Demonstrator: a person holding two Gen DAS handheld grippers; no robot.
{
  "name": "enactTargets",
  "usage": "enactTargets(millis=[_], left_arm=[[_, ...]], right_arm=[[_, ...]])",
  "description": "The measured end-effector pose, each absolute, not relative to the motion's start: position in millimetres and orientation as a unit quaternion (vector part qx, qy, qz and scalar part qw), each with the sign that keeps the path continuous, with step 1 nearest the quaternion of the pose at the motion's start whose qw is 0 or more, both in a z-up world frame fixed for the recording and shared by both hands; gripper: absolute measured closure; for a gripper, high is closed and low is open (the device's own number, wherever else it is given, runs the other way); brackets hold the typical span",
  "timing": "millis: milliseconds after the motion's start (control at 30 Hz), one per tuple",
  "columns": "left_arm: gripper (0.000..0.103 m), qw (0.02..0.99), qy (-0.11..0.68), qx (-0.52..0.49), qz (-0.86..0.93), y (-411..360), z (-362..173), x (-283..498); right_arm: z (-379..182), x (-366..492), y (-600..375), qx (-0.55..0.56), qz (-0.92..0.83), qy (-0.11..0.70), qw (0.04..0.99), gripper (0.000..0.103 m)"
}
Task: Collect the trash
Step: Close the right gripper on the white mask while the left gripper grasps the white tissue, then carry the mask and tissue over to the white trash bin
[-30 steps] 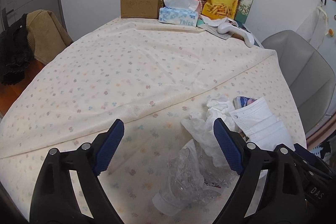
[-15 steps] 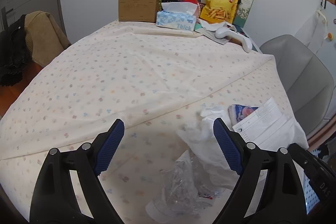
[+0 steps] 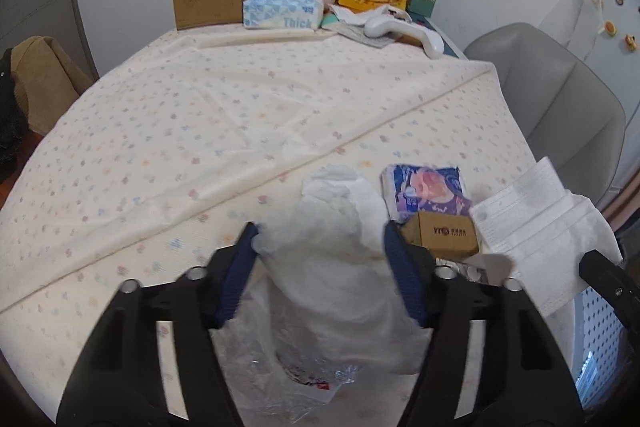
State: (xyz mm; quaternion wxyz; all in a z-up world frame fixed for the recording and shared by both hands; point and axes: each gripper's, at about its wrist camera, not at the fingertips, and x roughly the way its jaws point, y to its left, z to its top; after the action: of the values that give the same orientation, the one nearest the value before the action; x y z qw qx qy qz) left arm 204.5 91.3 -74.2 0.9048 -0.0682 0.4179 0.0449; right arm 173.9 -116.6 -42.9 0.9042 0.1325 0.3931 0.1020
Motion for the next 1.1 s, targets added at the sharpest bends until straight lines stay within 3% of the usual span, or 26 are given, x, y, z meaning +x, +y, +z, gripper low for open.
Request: enactTargets(millis=[33, 100, 167, 667, 1100], left_arm=[[0.061, 0.903, 0.422, -0.066, 0.047, 90, -77, 205], [0.088, 0.901, 0.425, -0.068, 0.046, 90, -79, 205], [0.094, 0.904, 0.419, -0.067, 0.05, 89, -75, 203], [0.095, 0.932, 0.351, -0.085, 0.043, 87, -20, 173], [0.095, 0.94, 0.338, -0.042, -0.006, 10, -9, 151]], right_arm=[[-46, 174, -120, 0.133, 0.096, 0.398, 0.903, 0.099], [-50, 174, -125, 0.138, 0.09, 0.403, 0.9, 0.099], [-50, 173, -129, 0.143, 0.088, 0.402, 0.9, 0.099], [-18, 149, -136, 0.145, 0.095, 0.357, 0.918, 0.1], [-8, 111, -185, 0.15, 0.052, 0.336, 0.928, 0.1]])
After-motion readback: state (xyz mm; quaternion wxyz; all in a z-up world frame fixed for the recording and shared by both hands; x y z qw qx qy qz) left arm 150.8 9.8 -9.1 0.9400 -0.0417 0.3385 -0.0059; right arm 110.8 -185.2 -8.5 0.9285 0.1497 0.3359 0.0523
